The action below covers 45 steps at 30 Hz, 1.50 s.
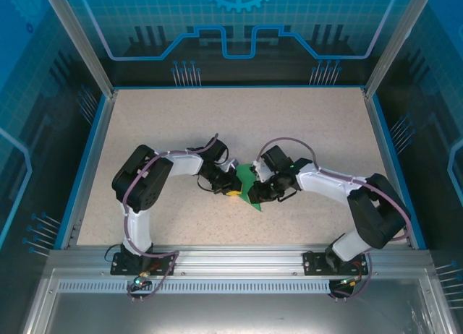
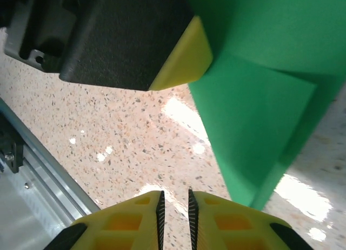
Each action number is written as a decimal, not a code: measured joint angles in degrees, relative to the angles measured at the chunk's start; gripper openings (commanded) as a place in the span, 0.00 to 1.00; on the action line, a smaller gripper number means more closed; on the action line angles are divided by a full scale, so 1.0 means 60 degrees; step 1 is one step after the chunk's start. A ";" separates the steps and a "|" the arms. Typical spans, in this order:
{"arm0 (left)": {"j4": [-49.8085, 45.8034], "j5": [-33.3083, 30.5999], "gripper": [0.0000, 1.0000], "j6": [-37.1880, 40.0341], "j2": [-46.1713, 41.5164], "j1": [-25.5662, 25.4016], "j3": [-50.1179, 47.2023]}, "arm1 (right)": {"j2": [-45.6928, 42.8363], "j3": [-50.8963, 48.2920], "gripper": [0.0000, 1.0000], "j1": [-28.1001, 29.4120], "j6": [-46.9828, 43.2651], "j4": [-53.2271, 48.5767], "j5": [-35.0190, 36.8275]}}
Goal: Fold a paper plane with a square sheet of paper (fold left side to right side)
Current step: Third fold the triangle at the center of the table.
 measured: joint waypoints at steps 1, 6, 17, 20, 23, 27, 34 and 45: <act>-0.0022 0.0004 0.11 0.0000 0.0018 0.0000 0.0022 | 0.0146 0.0004 0.20 0.0040 0.0069 0.0051 -0.0055; -0.0095 0.0004 0.11 0.0004 0.0036 0.0000 0.0073 | 0.1093 0.0277 0.19 0.0120 0.0310 0.0022 -0.0142; -0.0291 0.0000 0.11 0.0168 0.0095 0.0000 0.0197 | 0.1337 0.0517 0.18 0.0135 0.0463 -0.0259 0.0331; -0.0339 0.0000 0.11 0.0171 0.0106 -0.0004 0.0222 | 0.1341 0.0517 0.18 0.0135 0.0474 -0.0364 0.0433; -0.0386 0.0000 0.11 0.0171 0.0127 -0.0004 0.0266 | 0.1348 0.0517 0.18 0.0131 0.0495 -0.0477 0.0576; -0.0419 0.0004 0.11 0.0175 0.0142 -0.0004 0.0284 | 0.1432 0.0539 0.18 0.0127 0.0495 -0.0576 0.0718; -0.0499 0.0000 0.11 0.0178 0.0160 -0.0004 0.0335 | 0.1552 0.0557 0.16 0.0127 0.0492 -0.0718 0.0871; -0.0557 -0.0051 0.13 0.0211 0.0131 -0.0004 0.0379 | 0.1614 0.0627 0.00 0.0109 0.0514 -0.0889 0.1071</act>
